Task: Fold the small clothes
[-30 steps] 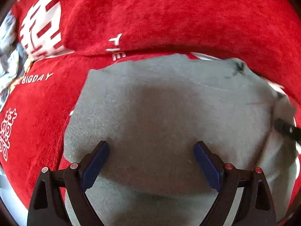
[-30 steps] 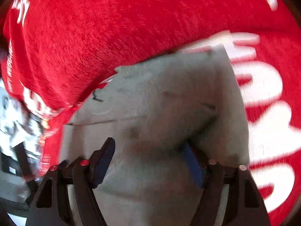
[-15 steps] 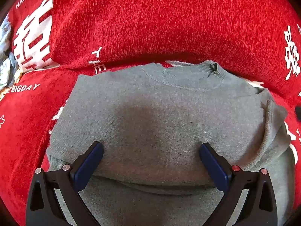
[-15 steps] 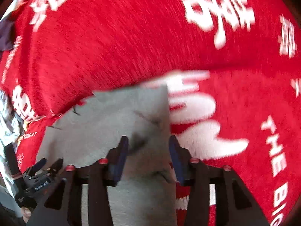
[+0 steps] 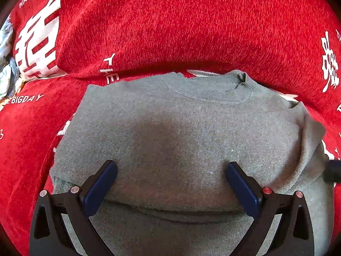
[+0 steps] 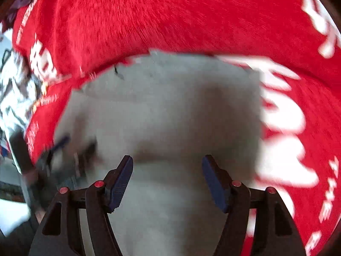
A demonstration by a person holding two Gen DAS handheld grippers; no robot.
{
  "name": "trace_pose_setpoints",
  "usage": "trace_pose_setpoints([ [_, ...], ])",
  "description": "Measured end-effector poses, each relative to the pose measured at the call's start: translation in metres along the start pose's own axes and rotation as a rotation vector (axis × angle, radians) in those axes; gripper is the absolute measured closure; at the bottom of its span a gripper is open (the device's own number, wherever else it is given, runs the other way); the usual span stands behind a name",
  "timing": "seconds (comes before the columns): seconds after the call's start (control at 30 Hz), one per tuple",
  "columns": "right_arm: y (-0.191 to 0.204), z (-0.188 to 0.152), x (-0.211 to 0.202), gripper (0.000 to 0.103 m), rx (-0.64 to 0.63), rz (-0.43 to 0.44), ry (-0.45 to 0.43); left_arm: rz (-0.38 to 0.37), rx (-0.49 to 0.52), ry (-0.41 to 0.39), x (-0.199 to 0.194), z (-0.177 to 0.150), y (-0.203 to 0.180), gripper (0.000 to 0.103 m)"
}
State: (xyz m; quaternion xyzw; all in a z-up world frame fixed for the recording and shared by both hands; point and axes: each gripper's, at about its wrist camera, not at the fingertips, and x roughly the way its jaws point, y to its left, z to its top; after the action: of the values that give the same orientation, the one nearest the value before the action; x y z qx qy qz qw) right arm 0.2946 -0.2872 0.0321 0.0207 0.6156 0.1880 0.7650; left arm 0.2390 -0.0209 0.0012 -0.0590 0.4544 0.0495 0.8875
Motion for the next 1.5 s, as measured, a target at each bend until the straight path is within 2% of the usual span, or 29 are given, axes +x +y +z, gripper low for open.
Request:
trace_pose_setpoints([
  [0.07,-0.013,-0.017,-0.018,0.032,0.002,-0.054,-0.031,0.004,0.001,-0.002,0.000,0.000,-0.001,0.001],
  [0.13,-0.021,-0.014,-0.037,0.032,0.025,-0.069,-0.113,0.004,0.001,-0.002,0.000,0.000,-0.001,0.001],
  [0.23,-0.019,0.013,-0.043,0.031,0.047,-0.020,-0.205,0.006,0.003,-0.001,0.000,0.000,-0.002,0.001],
  [0.3,-0.003,0.038,-0.032,0.031,-0.029,-0.006,-0.214,0.006,0.003,-0.001,0.000,0.000,-0.001,0.001],
  [0.37,0.014,0.063,-0.009,0.028,-0.123,-0.025,-0.143,0.006,0.003,-0.001,0.000,0.000,-0.002,0.001],
  [0.43,0.019,0.083,0.017,0.028,-0.130,-0.034,-0.067,0.003,0.003,-0.002,0.000,-0.001,-0.001,0.001],
  [0.5,0.018,0.088,0.030,0.028,-0.103,0.002,-0.016,0.001,0.002,-0.002,0.000,-0.001,0.000,0.001],
  [0.53,0.017,0.089,0.037,0.028,-0.093,0.041,0.038,0.000,0.002,-0.002,0.000,-0.001,0.001,0.001],
  [0.67,0.010,0.058,0.025,0.029,-0.152,0.031,0.181,-0.002,0.002,-0.003,0.000,-0.001,0.001,0.001],
  [0.8,-0.004,0.016,-0.013,0.028,-0.207,0.009,0.233,0.000,0.000,-0.005,0.000,-0.001,0.000,0.001],
  [0.87,-0.012,0.008,-0.024,0.028,-0.207,-0.020,0.219,-0.001,0.001,-0.005,0.000,-0.001,0.000,0.001],
  [0.93,-0.015,0.014,-0.032,0.028,-0.190,-0.021,0.163,0.001,0.003,-0.005,0.000,-0.001,0.000,0.001],
  [1.07,-0.025,0.045,-0.050,0.027,-0.068,0.015,-0.104,-0.001,0.004,-0.005,0.000,-0.001,0.000,0.001],
  [1.13,-0.024,0.054,-0.041,0.027,-0.016,0.050,-0.150,-0.004,0.002,-0.005,0.000,-0.001,0.001,0.001],
  [1.2,-0.020,0.060,-0.019,0.027,0.011,0.111,-0.083,-0.007,0.001,-0.005,0.000,-0.001,0.001,0.001],
  [1.23,-0.020,0.058,-0.008,0.027,0.020,0.143,-0.022,-0.011,-0.002,-0.006,-0.001,-0.001,0.002,0.001],
  [1.3,-0.021,0.042,0.012,0.027,0.026,0.190,0.154,-0.022,-0.009,-0.009,-0.001,-0.001,0.004,0.001],
  [1.33,-0.021,0.033,0.014,0.027,0.011,0.186,0.193,-0.032,-0.016,-0.013,-0.002,-0.001,0.005,0.001],
  [1.4,-0.023,0.018,-0.001,0.027,-0.028,0.169,0.165,-0.041,-0.022,-0.017,-0.003,-0.001,0.006,0.001],
  [1.5,-0.031,0.023,-0.035,0.027,-0.041,0.141,0.001,-0.030,-0.016,-0.014,-0.002,-0.002,0.005,0.001],
])
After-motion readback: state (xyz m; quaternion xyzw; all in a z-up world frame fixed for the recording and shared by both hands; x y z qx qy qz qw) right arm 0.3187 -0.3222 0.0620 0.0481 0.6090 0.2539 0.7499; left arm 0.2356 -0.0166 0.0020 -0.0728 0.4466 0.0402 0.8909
